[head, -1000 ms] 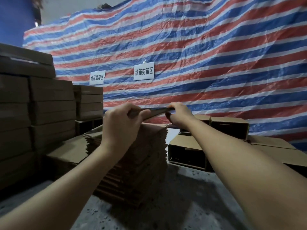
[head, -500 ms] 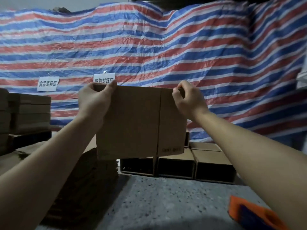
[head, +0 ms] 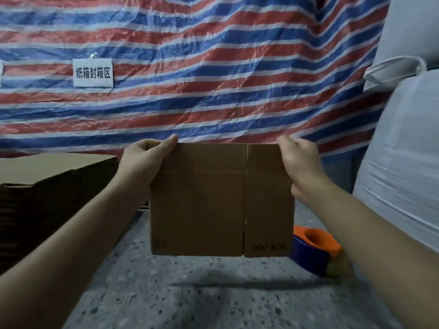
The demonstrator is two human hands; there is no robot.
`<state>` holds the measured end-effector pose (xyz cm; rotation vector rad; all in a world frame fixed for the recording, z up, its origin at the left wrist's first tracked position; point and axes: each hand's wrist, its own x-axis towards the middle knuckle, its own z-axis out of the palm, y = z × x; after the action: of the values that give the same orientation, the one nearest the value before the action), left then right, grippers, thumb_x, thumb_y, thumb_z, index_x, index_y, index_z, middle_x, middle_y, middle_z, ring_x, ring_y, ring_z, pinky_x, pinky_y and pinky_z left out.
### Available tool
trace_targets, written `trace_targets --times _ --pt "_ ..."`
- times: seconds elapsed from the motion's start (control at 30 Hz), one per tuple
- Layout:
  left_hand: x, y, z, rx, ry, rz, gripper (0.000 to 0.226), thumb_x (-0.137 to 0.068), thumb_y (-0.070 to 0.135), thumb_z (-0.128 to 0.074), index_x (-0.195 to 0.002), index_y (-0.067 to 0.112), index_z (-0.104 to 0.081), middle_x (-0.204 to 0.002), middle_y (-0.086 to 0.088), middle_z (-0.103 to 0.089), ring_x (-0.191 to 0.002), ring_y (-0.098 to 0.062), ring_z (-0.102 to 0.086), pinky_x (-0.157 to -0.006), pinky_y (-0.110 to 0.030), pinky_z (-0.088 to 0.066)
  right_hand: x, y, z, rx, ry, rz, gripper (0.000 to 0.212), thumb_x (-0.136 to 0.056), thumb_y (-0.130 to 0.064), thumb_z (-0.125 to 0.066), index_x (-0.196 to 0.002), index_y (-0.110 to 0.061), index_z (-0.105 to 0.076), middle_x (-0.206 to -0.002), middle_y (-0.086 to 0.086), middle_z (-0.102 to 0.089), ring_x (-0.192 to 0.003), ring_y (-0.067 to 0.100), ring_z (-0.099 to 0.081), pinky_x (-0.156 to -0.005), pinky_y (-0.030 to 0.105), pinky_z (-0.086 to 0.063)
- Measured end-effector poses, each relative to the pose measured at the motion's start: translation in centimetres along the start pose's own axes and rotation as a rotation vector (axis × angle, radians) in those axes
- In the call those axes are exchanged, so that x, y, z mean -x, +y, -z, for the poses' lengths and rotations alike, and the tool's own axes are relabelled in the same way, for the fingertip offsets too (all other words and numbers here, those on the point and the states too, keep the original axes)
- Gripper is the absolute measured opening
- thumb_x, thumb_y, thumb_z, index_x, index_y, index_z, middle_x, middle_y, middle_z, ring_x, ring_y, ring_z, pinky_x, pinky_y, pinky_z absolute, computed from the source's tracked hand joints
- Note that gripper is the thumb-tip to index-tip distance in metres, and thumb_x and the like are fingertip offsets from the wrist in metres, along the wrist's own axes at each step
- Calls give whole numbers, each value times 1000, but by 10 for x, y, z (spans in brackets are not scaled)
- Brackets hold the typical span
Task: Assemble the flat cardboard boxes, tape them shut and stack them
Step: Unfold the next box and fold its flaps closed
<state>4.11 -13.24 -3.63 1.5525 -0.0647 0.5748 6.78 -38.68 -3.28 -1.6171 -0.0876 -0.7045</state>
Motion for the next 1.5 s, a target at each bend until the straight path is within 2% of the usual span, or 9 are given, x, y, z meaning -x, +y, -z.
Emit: trace_targets --times 0.33,0.43,0.57,0.67,0.87,1.1,1.27,1.37,1.5 --pt "24 -62 -4 19 -14 85 37 -69 58 -77 -86 26 -72 -79 2 -75 -79 -18 -73 -67 -34 -57 38 57 6 -36 -12 -174 24 -94 -31 -56 -86 -11 -64 -77 9 -51 -71 24 -48 -65 39 -39" --pt "15 -57 -5 8 34 80 31 -80 54 -75 -89 24 -71 -86 -2 -73 -87 -22 -71 -80 -44 -59 28 49 5 -77 -25 -179 19 -90 -30 -59 -83 -12 -60 -81 8 -52 -75 25 -49 -67 42 -40" --pt "3 -49 -8 -11 81 62 36 -85 53 -69 -94 19 -69 -88 -3 -70 -90 -24 -68 -83 -45 -57 9 40 6 -118 -106 -192 50 -85 -36 -66 -103 11 -59 -84 12 -59 -78 27 -59 -75 44 -52" --pt "-8 -47 -10 1 61 70 32 -86 48 -70 -97 17 -69 -76 3 -70 -76 -13 -67 -65 -32 -54 -1 36 5 -87 -135 -196 39 -92 -39 -64 -104 -2 -68 -77 6 -72 -66 14 -71 -66 37 -58" --pt "-32 -61 -4 -67 -34 141 26 -85 40 -73 -93 15 -73 -84 -8 -74 -80 -20 -70 -73 -37 -57 -6 59 -8 -96 -120 -226 35 -94 -30 -63 -101 4 -66 -78 11 -69 -71 23 -68 -61 34 -57" --pt "-45 -73 7 -81 -237 270 25 -85 46 -69 -89 22 -70 -75 0 -76 -67 -13 -73 -67 -36 -48 2 79 -19 -56 -7 -192 57 -93 -52 -65 -97 5 -67 -89 27 -66 -83 34 -64 -82 48 -55" --pt "-40 -71 5 61 -247 354 40 -86 55 -64 -103 22 -76 -93 -5 -77 -84 -20 -74 -82 -40 -52 17 77 -26 -68 14 -239 56 -90 -65 -59 -104 -12 -70 -102 17 -74 -95 33 -71 -90 52 -57" --pt "-38 -66 9 61 -245 370 21 -86 41 -67 -90 24 -79 -76 -1 -76 -65 -14 -73 -67 -35 -51 18 77 -26 -81 -35 -215 32 -92 -52 -63 -101 -22 -69 -91 2 -77 -86 19 -74 -79 41 -60" --pt "-24 -58 9 38 -290 302 40 -94 25 -54 -63 22 -78 -57 4 -70 -47 -6 -66 -40 -15 -47 13 73 -18 -159 -129 -273 21 -92 -41 -66 -96 -20 -69 -72 -3 -76 -62 9 -73 -44 21 -52"
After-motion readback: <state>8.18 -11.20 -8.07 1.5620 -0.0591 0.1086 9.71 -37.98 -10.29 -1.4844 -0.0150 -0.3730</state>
